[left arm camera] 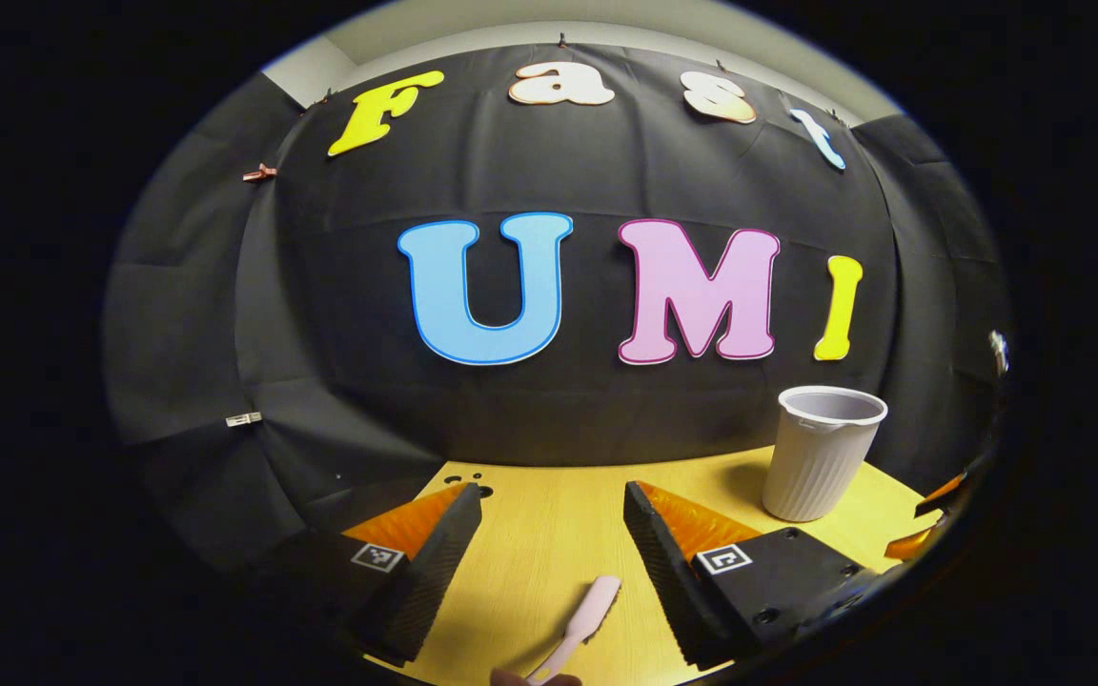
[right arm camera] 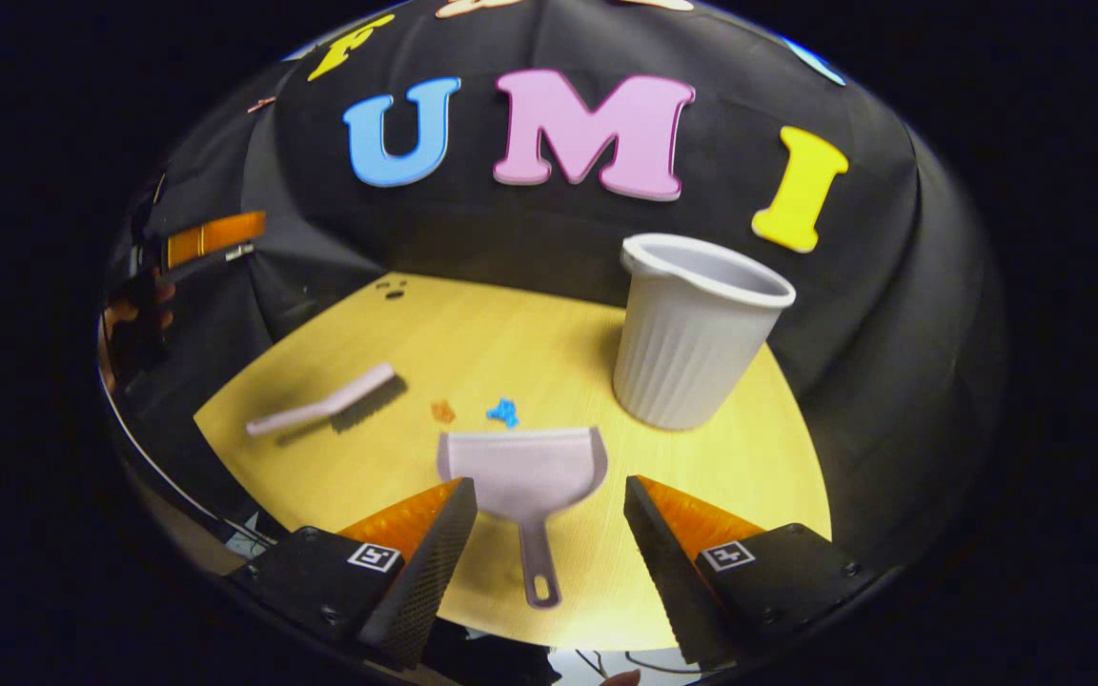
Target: Pick up the small broom and dustpan from the desktop, sweep the trash into the dustpan with the broom, and then empty the trash into the garbage bin.
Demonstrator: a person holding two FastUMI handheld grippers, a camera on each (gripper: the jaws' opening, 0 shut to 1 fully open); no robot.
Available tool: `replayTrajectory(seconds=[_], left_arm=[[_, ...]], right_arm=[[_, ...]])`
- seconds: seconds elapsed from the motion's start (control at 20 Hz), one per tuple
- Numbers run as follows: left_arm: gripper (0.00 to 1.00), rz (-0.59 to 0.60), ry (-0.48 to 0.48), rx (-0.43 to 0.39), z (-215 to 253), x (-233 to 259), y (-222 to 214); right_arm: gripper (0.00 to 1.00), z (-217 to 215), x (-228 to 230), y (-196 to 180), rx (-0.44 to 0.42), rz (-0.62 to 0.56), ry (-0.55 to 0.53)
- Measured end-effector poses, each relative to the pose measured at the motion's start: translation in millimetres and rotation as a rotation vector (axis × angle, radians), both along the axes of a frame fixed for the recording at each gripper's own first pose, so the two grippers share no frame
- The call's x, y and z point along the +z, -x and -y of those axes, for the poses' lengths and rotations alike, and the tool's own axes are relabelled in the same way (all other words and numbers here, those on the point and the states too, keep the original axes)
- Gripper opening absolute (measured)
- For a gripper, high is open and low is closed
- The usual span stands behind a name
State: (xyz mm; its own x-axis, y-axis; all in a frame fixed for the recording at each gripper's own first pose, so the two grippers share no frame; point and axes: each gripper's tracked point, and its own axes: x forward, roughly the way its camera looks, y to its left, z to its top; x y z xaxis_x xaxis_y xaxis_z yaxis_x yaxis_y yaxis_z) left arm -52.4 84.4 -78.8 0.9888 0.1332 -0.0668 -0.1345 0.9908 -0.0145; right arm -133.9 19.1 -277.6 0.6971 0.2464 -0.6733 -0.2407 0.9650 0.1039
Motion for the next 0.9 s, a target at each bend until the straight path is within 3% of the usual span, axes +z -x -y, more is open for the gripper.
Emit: replayTrajectory(seconds=[0.25,0.5,0.8,0.9], left_arm=[[0.96,-0.015,0.001,0.018,-2,-7,6],[0.95,-0.039,-0.006,0.041,-9,-18,12],[0.95,-0.062,-0.011,0.066,-22,-28,14],[0.96,-0.071,-0.004,0.071,-26,-32,12]], right_arm=[[0.98,-14,-72,13,0.059,-0.188,0.037],[0.97,-25,-131,3,0.093,-0.347,0.066],[0.92,-38,-161,-9,0.089,-0.451,0.032],[0.85,-37,-166,-12,0.083,-0.471,0.041]])
